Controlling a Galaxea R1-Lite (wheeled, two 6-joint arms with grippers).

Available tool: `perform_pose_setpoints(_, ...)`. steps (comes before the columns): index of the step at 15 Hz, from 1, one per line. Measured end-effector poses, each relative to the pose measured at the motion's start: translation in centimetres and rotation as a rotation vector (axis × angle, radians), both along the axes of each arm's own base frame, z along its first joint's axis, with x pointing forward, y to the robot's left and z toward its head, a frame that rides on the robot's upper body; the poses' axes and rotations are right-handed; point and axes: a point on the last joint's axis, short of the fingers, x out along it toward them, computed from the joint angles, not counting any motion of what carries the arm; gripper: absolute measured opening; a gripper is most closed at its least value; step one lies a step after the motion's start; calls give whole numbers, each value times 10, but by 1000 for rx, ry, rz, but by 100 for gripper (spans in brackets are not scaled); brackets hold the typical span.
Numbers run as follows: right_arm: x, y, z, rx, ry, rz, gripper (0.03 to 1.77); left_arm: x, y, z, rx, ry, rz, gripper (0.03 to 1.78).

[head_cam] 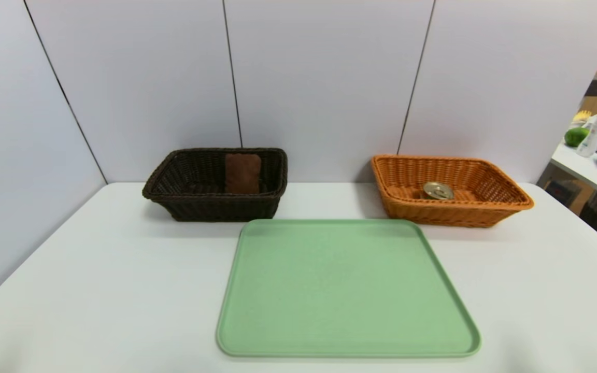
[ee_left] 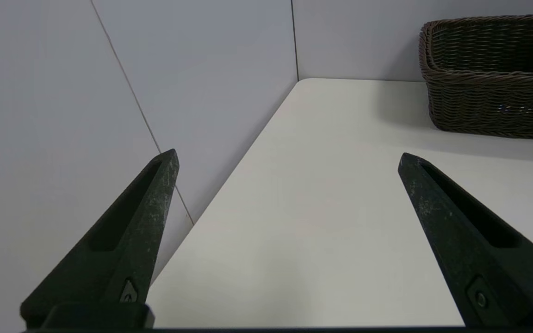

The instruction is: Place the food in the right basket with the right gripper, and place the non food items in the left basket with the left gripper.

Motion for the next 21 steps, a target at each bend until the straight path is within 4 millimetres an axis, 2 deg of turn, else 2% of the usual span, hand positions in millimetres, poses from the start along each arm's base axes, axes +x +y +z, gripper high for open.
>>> perform_pose_setpoints(3,-12,0,-14,-3,-25,3,170,-10,1,-17,4,-19,0,169)
perform_pose_setpoints(12,-27,0,-30,2,-74,-14,170,-24,0,-44,-21,-54,28,169)
perform_pose_setpoints(21,-37,1,-42,8,-144,24,170,-38,-3,-65,-17,-22,-118,169)
